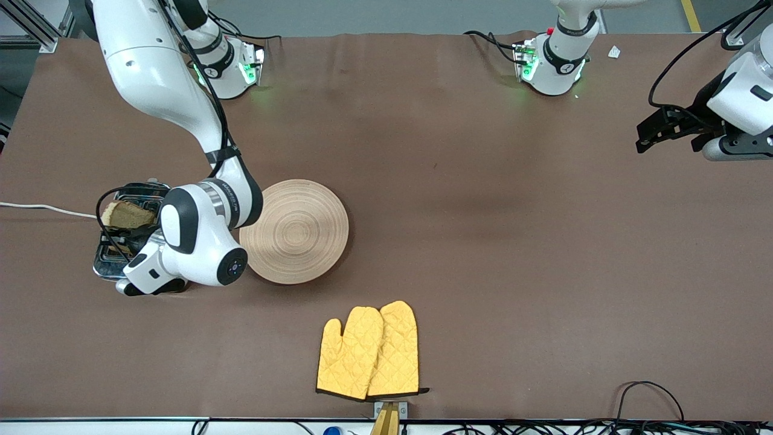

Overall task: Move plate and put bread in toaster
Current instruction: 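Lower the bread into the toaster slot with the right gripper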

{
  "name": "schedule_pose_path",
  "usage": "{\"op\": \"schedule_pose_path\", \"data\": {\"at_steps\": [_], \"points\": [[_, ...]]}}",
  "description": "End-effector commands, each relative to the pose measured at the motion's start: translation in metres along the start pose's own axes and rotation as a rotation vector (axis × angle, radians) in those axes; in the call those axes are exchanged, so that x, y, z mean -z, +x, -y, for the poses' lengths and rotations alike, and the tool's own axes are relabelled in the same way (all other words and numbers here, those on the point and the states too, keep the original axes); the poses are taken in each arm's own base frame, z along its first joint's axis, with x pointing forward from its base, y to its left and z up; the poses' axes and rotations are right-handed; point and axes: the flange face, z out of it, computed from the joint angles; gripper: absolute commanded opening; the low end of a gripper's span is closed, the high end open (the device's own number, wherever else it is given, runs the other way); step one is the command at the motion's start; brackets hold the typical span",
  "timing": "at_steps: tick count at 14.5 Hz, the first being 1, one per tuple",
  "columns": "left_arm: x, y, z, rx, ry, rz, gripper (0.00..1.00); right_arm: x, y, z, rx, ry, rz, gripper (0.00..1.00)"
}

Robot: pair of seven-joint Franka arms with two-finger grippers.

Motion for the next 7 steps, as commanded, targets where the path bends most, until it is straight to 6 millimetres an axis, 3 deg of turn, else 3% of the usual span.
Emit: {"op": "schedule_pose_path", "data": {"at_steps": [1,2,6,7], "points": [[0.009,-0.004,0.002,-0.004,0.021,-0.021,1.00,-0.001,0.002,0.001,-0.048,-0.002,-0.002,0.84],[0.011,-0.003,0.002,-0.006,0.021,-0.025,1.00,0.001,0.002,0.002,-0.047,-0.003,-0.004,1.00],[0.015,-0.001,0.003,-0.018,0.020,-0.035,1.00,0.009,-0.004,0.001,-0.040,0.061,-0.003,1.00],[0.015,-0.001,0.003,-0.018,0.020,-0.035,1.00,0.016,-0.006,-0.010,-0.053,0.108,-0.007,1.00]]}}
